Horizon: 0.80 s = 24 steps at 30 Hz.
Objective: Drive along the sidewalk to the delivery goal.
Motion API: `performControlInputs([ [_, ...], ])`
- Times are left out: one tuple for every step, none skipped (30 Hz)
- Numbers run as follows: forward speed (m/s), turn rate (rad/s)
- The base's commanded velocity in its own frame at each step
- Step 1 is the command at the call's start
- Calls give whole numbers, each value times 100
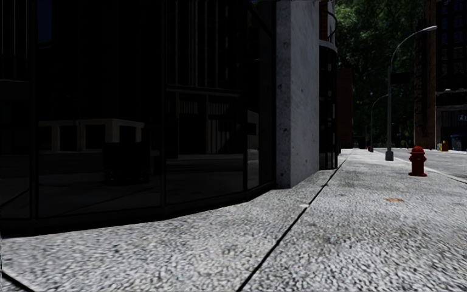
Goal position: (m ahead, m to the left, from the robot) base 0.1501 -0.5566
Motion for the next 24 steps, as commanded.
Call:
performControlInputs([
  [0,0],
  [0,0],
  [0,0],
  [0,0],
  [0,0],
  [0,0],
  [0,0],
  [0,0],
  [0,0],
  [0,0],
  [0,0],
  [0,0],
  [0,0],
  [0,0],
  [0,0],
  [0,0],
  [0,0],
  [0,0],
  [0,0],
  [0,0],
  [0,0],
  [0,0],
  [0,0],
  [0,0],
])
